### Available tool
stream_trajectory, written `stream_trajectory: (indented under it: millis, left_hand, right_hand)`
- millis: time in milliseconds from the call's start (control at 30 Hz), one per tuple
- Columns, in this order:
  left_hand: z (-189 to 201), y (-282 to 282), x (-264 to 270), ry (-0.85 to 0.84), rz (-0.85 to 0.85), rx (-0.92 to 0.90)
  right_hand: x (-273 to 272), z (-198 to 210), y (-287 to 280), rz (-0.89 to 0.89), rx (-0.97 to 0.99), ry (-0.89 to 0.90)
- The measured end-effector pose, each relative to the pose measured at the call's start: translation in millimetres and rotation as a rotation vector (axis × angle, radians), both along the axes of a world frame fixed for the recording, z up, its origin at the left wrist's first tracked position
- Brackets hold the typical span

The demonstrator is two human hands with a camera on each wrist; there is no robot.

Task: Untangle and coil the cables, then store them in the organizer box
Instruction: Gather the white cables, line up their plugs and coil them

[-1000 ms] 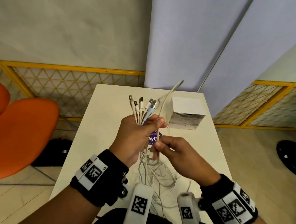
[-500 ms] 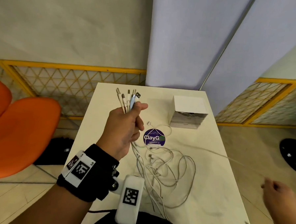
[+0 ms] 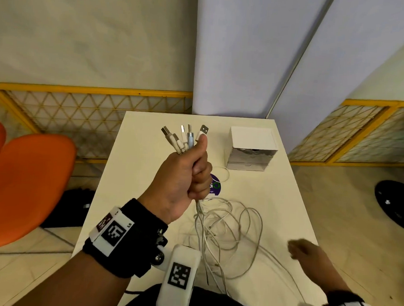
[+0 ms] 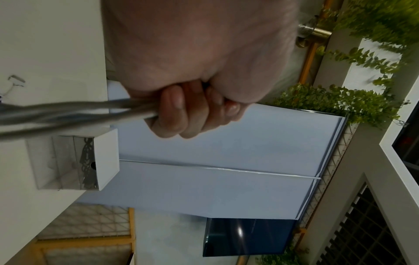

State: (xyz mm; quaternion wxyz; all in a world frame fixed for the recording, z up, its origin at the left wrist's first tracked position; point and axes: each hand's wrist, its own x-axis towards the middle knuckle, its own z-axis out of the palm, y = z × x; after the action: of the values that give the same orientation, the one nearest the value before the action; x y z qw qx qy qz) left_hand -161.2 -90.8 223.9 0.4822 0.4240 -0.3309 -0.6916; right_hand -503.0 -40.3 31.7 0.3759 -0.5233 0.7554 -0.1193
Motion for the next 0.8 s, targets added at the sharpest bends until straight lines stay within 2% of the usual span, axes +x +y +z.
stream_trajectory:
  millis: [100,200,267,333,467,533,633,700,800]
  left_hand:
    - [2.9,3.2,-5.2,0.026,-0.052,-0.038]
    - [7.8,7.7,-8.1,0.063,-0.096,-0.079]
    - [9.6,10.7,-8.7,0.072,-0.121,-0.110]
    - [9.8,13.4,-8.4,0.069,-0.141,-0.165]
    - [9.4,14.4,-2.6,0.062,-0.202,-0.277]
    - [7.8,12.8,3.3,0.133,-0.343,-0.260]
    - [8.4,11.9,10.4,0.324,-0.622,-0.136]
    - [11.0,12.3,10.4,0.334,-0.723,-0.117]
    - [17.6,12.2,3.8,0.256,-0.661,-0.173]
  right_hand:
    - [68.4,65.3,-35.1,0.123,-0.135,-0.381]
    - [130.0,132.1,-49.4,0.441,-0.070,-0.628]
    - [163.6,159.5,-50.4,0.680,-0.002,-0.640]
    - [190.3,169.0,-45.4,0.801,0.042,-0.599]
    - [218.6,171.8,-33.8,0.785,0.150,-0.541]
    - [219.2,172.6,-31.6,0.839,0.187,-0.501]
    - [212.3,176.5,-32.1,0.891,0.201,-0.408]
    - [204.0,175.0,-33.2,0.889,0.186,-0.400]
    - [181.7,162.5,-36.3,0.807,0.171,-0.527]
